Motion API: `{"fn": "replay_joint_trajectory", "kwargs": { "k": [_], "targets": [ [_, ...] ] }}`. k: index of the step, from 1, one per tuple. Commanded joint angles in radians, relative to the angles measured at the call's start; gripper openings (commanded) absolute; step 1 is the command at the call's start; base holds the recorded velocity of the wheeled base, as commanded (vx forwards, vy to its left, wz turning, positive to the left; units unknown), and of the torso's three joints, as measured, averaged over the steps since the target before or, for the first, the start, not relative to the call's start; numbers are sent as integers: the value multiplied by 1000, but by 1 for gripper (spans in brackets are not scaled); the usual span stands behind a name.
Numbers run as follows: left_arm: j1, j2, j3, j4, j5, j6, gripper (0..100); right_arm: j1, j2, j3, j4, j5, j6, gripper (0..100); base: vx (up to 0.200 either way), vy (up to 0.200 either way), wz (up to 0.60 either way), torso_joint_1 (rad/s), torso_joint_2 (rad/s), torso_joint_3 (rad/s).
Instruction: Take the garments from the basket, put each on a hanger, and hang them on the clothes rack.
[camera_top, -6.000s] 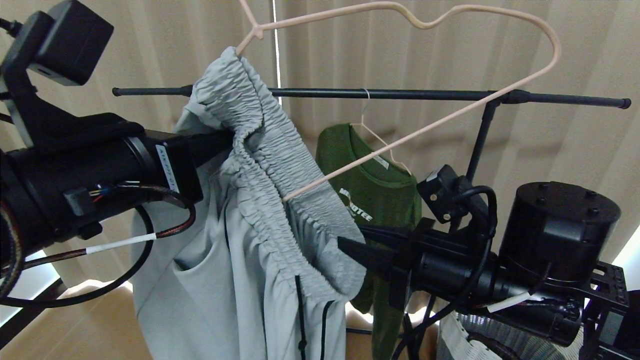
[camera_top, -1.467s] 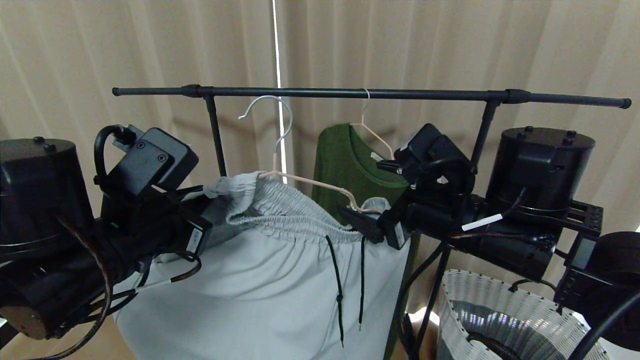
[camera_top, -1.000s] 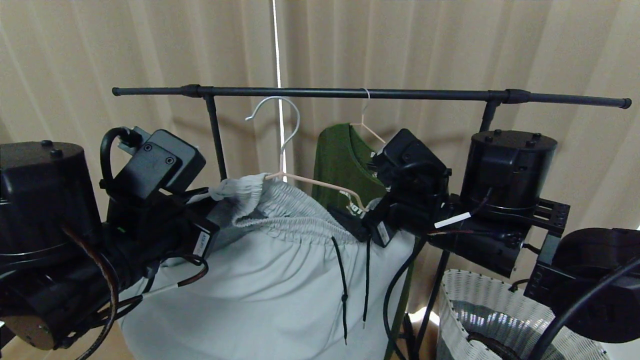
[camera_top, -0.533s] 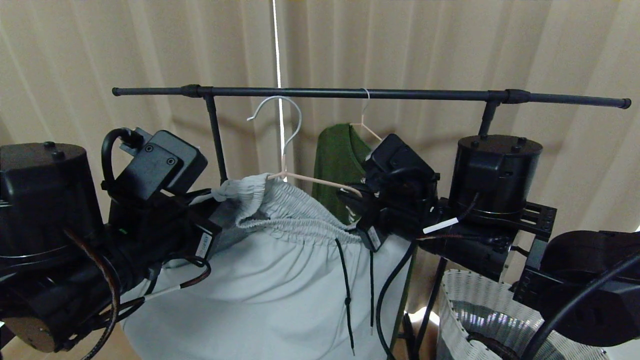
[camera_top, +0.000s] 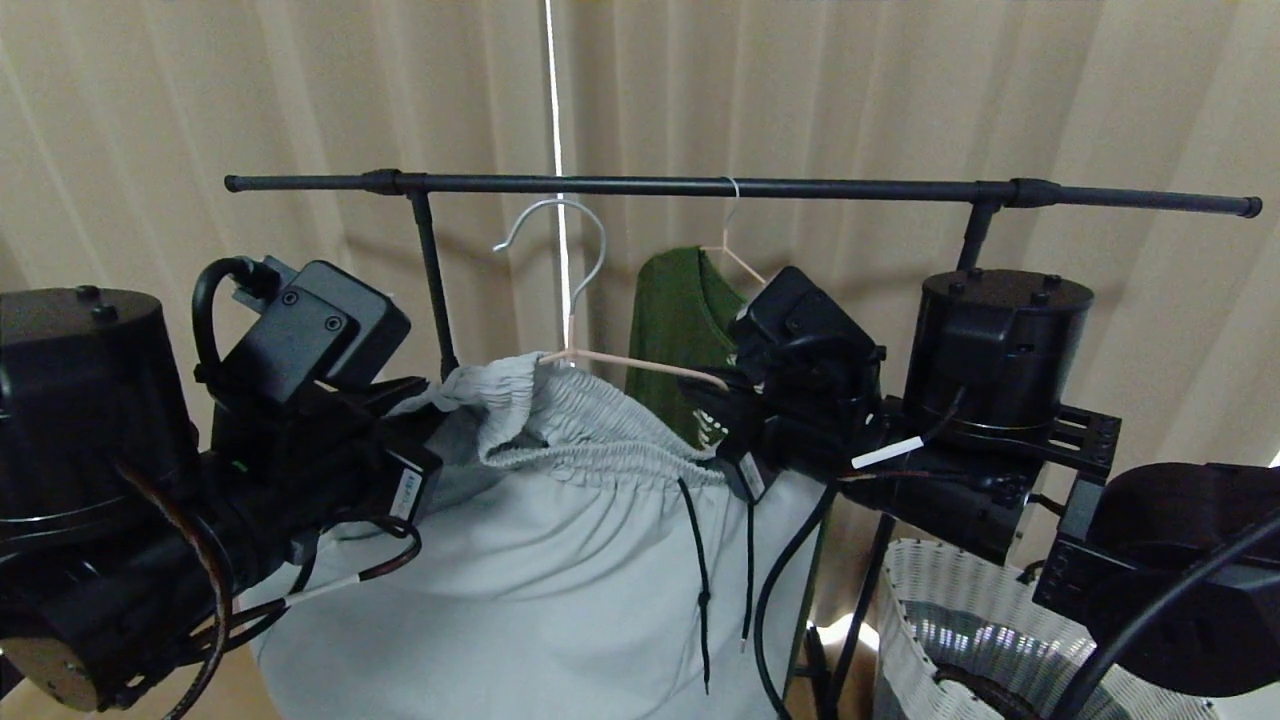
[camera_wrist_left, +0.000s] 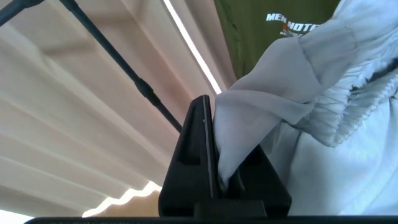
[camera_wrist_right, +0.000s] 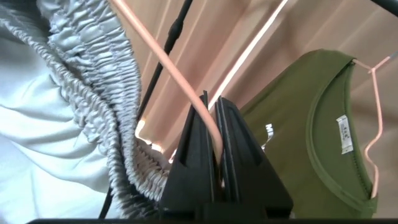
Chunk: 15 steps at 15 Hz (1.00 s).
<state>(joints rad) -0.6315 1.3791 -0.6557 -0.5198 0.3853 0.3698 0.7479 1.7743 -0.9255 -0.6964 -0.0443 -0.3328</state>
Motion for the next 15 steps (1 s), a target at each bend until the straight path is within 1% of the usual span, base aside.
{"fn": "replay_joint_trajectory", "kwargs": {
  "k": [1,2,3,5,7,8,9,10,12,13,15],
  "targets": [
    [-1,-6,1,1,-11,-14,100,-2,-18,1,0,0,1,0,0,0,0,0,0,0],
    [-1,-19,2,1,-23,-26,100,-10,-29,4,0,-11,3,0,0,0,0,0,0,0],
    [-1,-48,8,3,-46,-37,100,-30,-42,8,0,-40,6,0,0,0,0,0,0,0],
    [1,-109,36,4,-121,-45,100,-67,-68,28,0,-54,8,0,0,0,0,0,0,0],
    [3,-146,59,4,-134,-45,100,-93,-90,36,0,-55,12,0,0,0,0,0,0,0],
    [15,-172,84,4,-134,-46,100,-116,-122,50,0,-57,34,0,0,0,0,0,0,0],
    [30,-180,99,3,-135,-51,100,-128,-142,56,0,-57,37,0,0,0,0,0,0,0],
    [49,-181,119,1,-137,-69,100,-147,-173,71,0,-57,43,0,0,0,0,0,0,0],
    [49,-183,150,1,-163,-97,100,-171,-216,80,0,-57,60,0,0,0,0,0,0,0],
    [50,-184,182,1,-183,-101,100,-182,-236,77,0,-57,80,0,0,0,0,0,0,0],
    [52,-180,239,-14,-189,-101,100,-191,-260,77,1,-57,118,0,0,0,0,0,0,0]
  ]
}}
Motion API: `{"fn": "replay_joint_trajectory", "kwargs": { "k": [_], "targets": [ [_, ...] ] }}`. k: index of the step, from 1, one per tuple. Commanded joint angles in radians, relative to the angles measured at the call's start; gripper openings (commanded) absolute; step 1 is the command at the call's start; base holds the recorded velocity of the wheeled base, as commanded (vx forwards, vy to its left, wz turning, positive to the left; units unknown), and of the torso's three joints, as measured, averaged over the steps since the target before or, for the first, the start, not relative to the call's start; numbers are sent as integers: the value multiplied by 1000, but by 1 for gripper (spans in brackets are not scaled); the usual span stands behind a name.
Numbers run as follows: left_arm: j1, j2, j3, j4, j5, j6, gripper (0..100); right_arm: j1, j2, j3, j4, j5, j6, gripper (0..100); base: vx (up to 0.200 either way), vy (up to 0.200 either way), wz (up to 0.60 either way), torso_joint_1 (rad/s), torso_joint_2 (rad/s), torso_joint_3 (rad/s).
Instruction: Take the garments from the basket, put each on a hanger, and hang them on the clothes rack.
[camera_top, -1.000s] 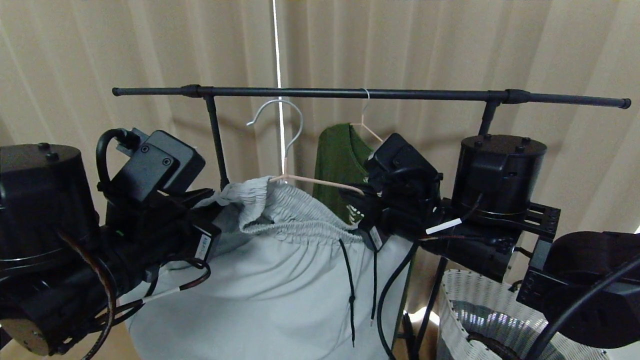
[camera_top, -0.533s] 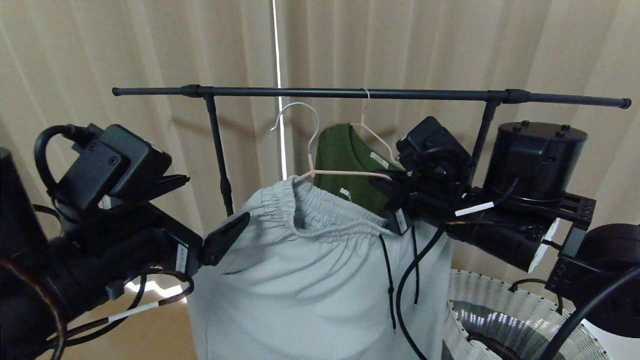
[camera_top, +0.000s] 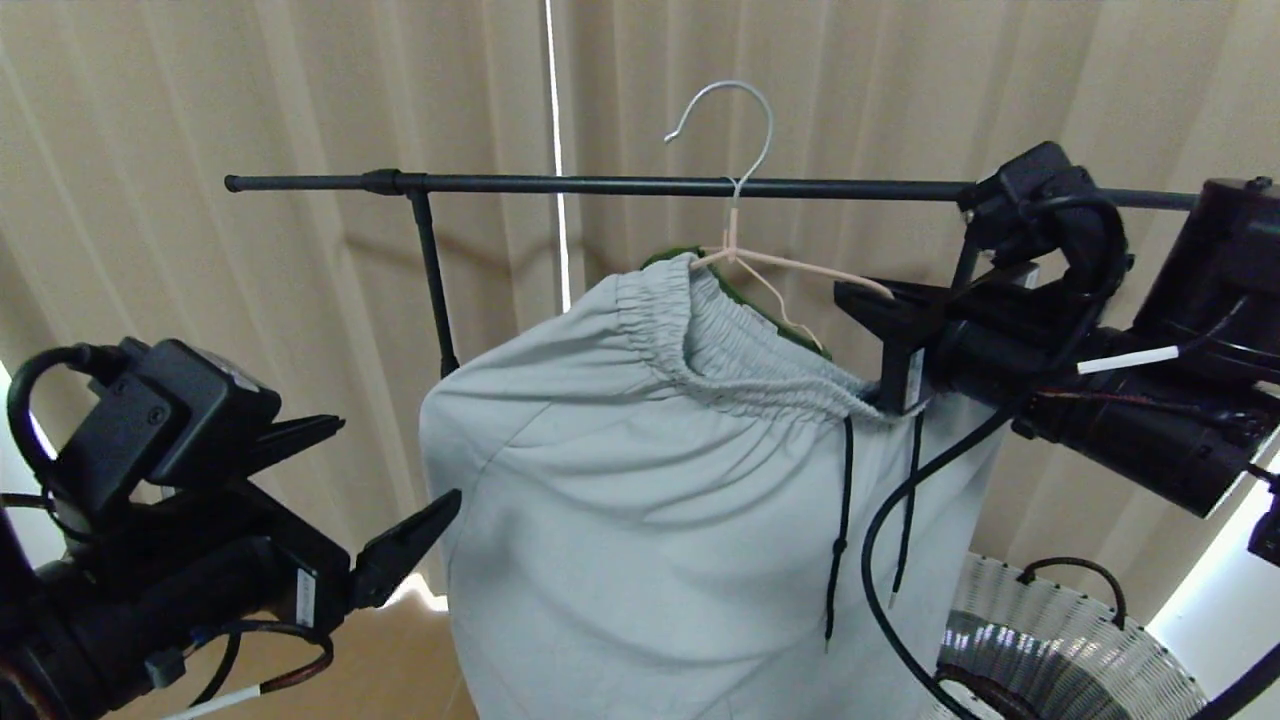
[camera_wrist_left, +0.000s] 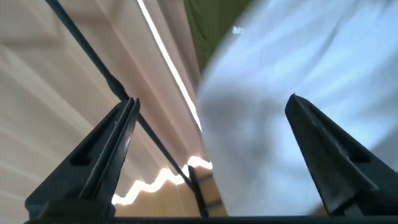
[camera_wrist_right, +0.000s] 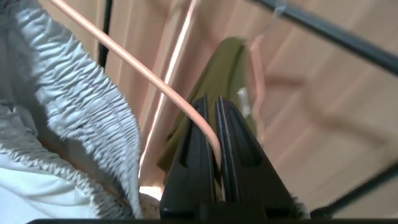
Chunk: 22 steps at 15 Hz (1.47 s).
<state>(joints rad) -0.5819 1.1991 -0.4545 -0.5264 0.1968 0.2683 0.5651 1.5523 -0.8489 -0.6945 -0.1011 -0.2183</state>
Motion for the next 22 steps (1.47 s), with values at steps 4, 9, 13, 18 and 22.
{"fn": "replay_joint_trajectory", "kwargs": {
  "k": [4,9,13,18,22],
  "targets": [
    [8,30,57,-40,-2,2,100,-4,-71,-5,-2,9,22,0,0,0,0,0,0,0],
    [53,36,65,-38,-4,3,0,24,-80,-12,0,11,39,0,0,0,0,0,0,0],
    [56,27,85,-40,0,8,0,10,-78,5,-2,7,40,0,0,0,0,0,0,0],
    [267,-15,102,-53,-7,5,0,-30,-86,24,0,6,45,0,0,0,0,0,0,0],
    [341,-29,114,-63,-8,5,0,-68,-89,27,-2,6,43,0,0,0,0,0,0,0]
  ]
}}
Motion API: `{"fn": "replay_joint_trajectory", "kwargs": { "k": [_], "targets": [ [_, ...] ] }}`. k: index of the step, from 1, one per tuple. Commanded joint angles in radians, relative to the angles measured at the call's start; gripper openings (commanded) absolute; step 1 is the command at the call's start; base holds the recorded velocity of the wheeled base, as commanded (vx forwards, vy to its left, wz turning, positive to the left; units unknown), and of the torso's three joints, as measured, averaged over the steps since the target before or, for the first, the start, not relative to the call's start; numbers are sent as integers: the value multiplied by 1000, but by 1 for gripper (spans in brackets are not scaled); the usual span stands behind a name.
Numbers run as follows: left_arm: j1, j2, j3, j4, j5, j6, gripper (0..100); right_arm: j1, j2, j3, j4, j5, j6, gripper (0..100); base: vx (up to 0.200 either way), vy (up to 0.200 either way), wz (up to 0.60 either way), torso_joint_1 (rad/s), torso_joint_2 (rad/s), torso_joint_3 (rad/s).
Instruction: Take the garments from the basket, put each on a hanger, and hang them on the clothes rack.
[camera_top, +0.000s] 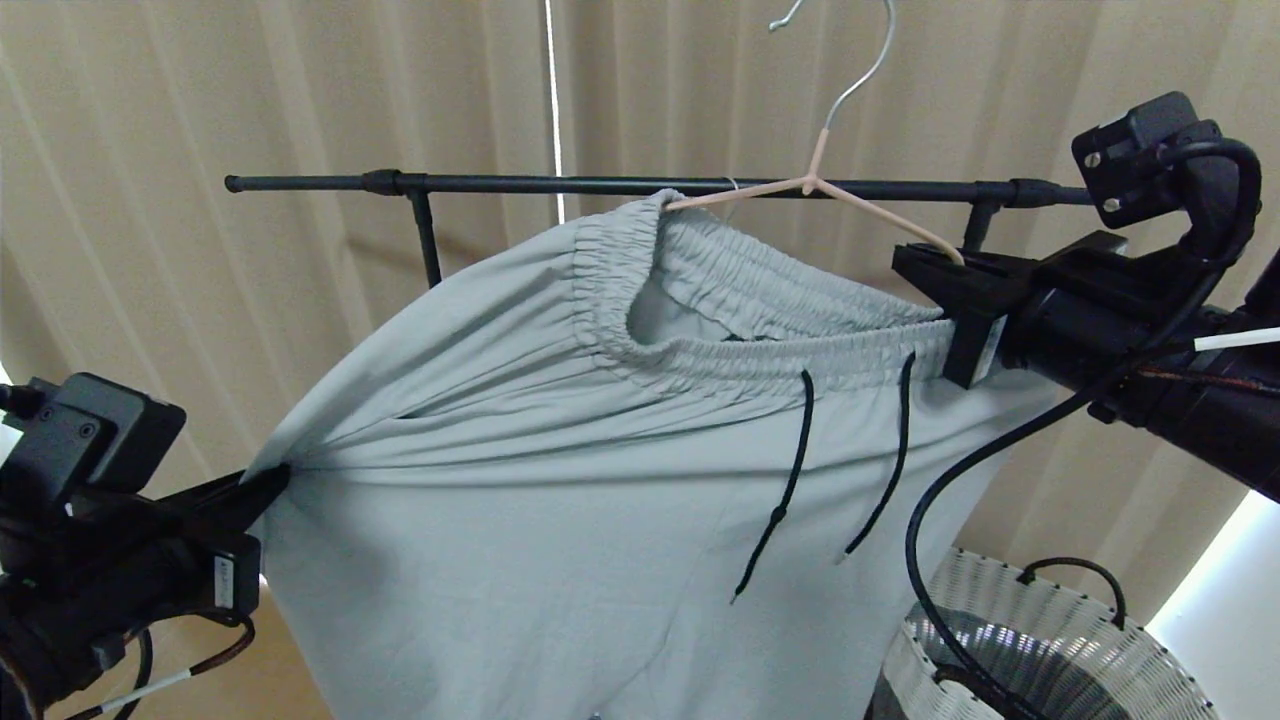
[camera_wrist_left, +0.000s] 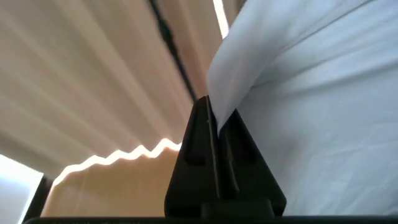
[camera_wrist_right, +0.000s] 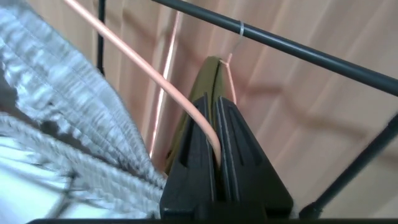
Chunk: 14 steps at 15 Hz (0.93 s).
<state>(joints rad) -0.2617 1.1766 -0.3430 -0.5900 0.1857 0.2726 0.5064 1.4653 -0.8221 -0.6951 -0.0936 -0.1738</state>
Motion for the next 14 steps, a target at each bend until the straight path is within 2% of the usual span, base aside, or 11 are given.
{"fn": "replay_joint_trajectory", "kwargs": {
  "k": [1,5,6,10,14],
  "targets": [
    [22,-3,1,1,3,0,0,-9,-2,1,-1,-1,-1,0,0,0,0,0,0,0],
    [10,-5,6,-1,0,0,0,-9,-11,26,-1,-1,-1,0,0,0,0,0,0,0],
    [-5,-8,9,-1,0,0,100,-9,-20,34,-1,0,-1,0,0,0,0,0,0,0],
    [-40,-26,16,-1,1,-6,100,-19,-49,46,6,-8,-3,0,0,0,0,0,0,0],
    [-33,-152,33,2,1,-82,100,-121,-89,116,12,-11,-29,0,0,0,0,0,0,0]
  ]
}}
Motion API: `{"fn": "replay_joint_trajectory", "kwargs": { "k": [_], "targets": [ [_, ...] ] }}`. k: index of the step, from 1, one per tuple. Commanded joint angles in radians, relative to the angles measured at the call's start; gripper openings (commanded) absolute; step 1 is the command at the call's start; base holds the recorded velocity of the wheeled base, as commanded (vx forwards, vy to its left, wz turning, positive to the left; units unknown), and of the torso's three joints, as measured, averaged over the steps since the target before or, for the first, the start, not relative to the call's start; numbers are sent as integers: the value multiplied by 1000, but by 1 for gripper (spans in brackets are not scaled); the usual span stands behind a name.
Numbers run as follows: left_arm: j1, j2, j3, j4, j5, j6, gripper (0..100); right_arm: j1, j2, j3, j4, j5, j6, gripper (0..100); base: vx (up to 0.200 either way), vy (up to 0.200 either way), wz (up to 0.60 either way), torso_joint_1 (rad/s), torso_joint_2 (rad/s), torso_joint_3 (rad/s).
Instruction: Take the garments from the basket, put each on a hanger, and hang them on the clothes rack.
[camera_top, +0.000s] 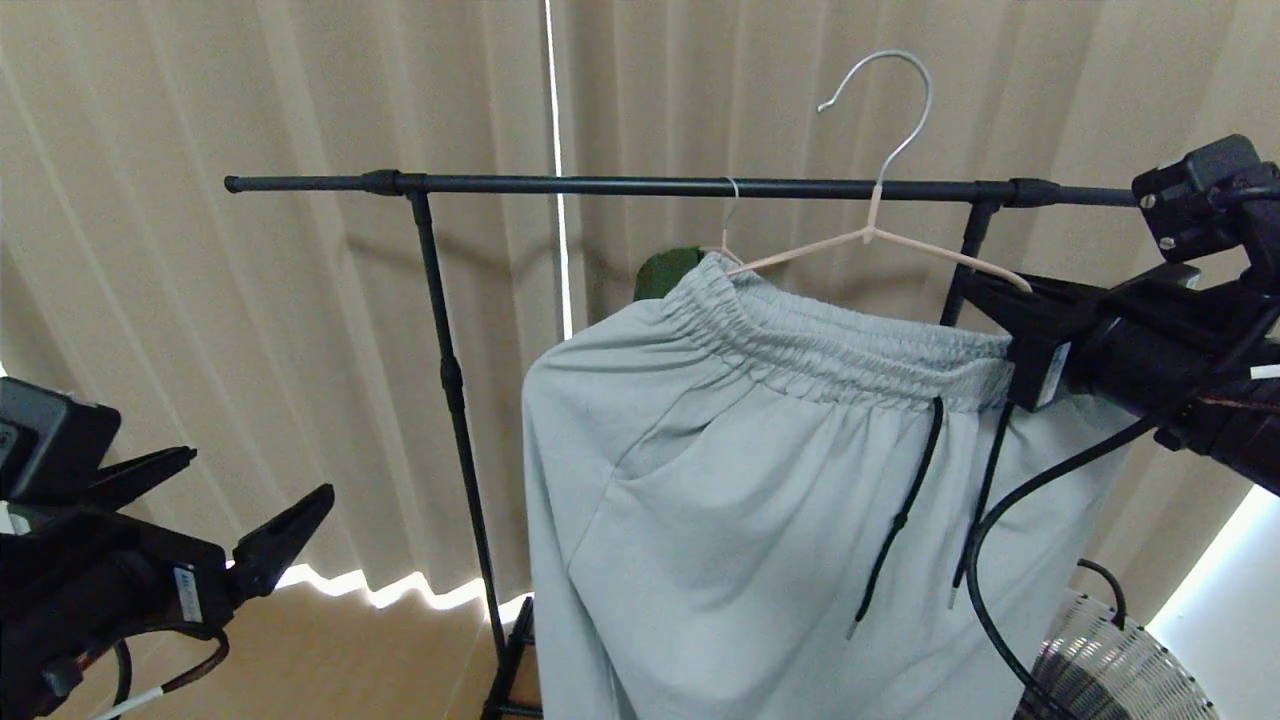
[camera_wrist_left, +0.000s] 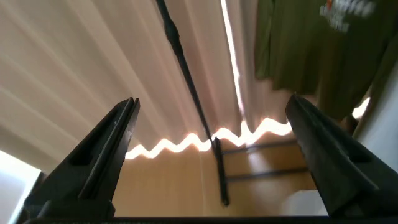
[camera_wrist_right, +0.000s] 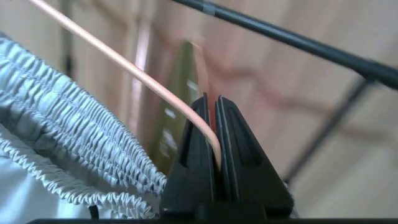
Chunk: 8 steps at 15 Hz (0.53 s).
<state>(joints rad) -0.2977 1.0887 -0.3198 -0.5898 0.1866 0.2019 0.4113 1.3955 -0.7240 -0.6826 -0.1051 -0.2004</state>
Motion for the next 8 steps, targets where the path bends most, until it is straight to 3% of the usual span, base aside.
{"fn": "replay_joint_trajectory", "kwargs": {
  "k": [1,3,8],
  "targets": [
    [3,-70,13,2,1,-15,100,-31,-21,21,1,-1,-7,0,0,0,0,0,0,0],
    [9,-138,91,2,4,-24,100,-100,-39,77,0,-2,-45,0,0,0,0,0,0,0],
    [3,-190,136,-2,-7,-121,100,-229,-101,137,5,-1,-79,0,0,0,0,0,0,0]
  ]
}}
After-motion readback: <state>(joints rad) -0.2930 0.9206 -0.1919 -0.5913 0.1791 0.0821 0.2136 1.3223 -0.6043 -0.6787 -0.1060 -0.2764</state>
